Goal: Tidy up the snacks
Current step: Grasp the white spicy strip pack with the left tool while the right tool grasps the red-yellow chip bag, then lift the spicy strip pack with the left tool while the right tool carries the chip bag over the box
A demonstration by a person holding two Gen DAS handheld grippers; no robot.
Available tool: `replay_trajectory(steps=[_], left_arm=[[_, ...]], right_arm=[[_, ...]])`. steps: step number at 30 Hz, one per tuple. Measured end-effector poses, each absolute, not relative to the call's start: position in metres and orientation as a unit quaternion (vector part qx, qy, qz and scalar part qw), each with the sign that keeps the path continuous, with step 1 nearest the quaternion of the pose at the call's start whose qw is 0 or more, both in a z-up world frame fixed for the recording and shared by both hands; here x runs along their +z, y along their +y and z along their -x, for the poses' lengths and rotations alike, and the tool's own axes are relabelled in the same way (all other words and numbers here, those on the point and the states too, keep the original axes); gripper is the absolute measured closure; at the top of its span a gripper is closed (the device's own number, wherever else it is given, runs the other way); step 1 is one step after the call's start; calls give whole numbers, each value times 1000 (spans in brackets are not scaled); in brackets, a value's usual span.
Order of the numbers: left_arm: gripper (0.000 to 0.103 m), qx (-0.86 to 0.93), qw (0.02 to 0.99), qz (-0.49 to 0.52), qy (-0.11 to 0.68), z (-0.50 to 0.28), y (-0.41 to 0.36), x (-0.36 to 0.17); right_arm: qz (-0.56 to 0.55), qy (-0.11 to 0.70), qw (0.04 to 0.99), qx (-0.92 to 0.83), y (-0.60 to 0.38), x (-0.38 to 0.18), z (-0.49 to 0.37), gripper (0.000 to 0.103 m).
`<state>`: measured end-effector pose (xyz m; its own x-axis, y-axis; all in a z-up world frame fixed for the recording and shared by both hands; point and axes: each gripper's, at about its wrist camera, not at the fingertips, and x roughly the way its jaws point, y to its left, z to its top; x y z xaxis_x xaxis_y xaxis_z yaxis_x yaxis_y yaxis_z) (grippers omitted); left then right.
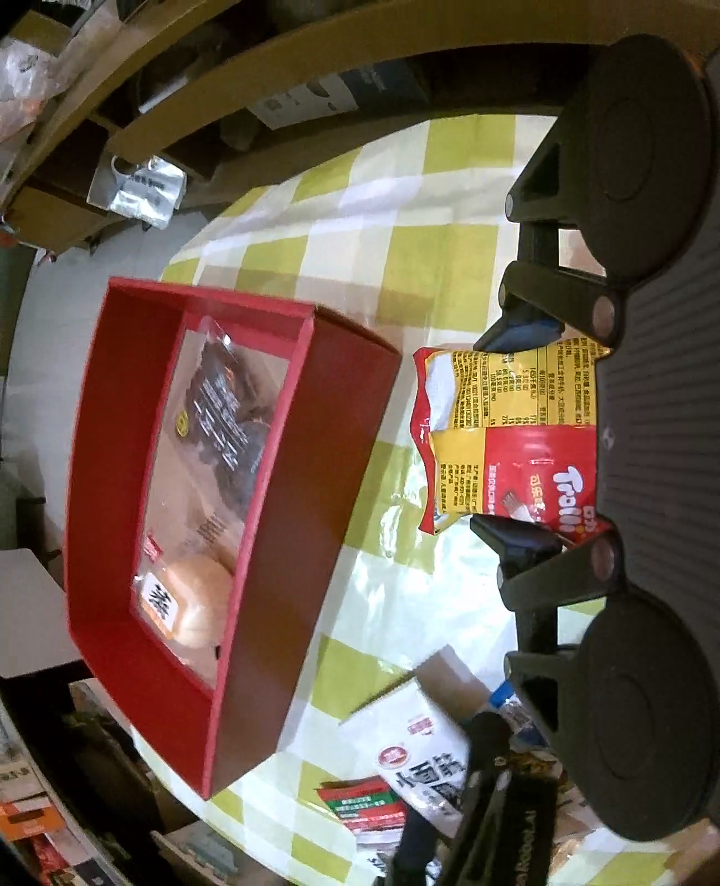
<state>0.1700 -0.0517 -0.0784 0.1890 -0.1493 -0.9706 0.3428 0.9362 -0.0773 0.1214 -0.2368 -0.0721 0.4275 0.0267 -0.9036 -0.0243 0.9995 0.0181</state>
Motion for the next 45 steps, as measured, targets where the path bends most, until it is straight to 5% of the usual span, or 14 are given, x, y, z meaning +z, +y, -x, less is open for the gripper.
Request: replay_trajectory(steps=[4,9,14,20,45], left_arm=[[9,-160,765,-87,618,-166,-54,-87],[4,-166,766,-121,610,-160,-65,-91],[33,-153,773,-105,607,-161,-60,-80],[50,-141,776,-67,611,-165,-47,-70],[56,-142,818,-28,556,-169,-50,-18]], right_arm=[[-12,533,846,18,-240,-71,-120,35],[-9,536,844,21,-242,-71,-118,35],[-15,527,850,22,-243,-65,-118,35],[-14,522,852,26,-240,-61,-117,35],[-36,481,875,34,-244,-27,-124,36]])
